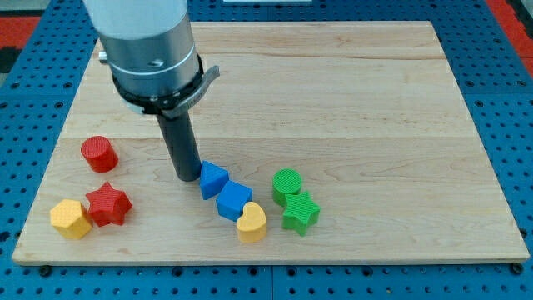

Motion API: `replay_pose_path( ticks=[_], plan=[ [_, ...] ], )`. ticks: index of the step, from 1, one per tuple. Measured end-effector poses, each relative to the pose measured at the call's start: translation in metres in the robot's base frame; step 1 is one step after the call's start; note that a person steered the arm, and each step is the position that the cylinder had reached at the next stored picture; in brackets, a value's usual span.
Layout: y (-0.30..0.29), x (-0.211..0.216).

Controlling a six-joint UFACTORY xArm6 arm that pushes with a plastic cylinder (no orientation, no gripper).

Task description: Keep the blue triangle to the center right of the board

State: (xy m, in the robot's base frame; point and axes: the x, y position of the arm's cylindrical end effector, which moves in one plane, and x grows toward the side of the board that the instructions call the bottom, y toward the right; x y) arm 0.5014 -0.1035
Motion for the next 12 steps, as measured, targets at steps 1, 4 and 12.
replay_pose_path(
  ticks=[1, 4, 12],
  plan=[
    [-0.013, 0.007],
    [0.007, 0.085],
    [0.029, -0.034]
  ],
)
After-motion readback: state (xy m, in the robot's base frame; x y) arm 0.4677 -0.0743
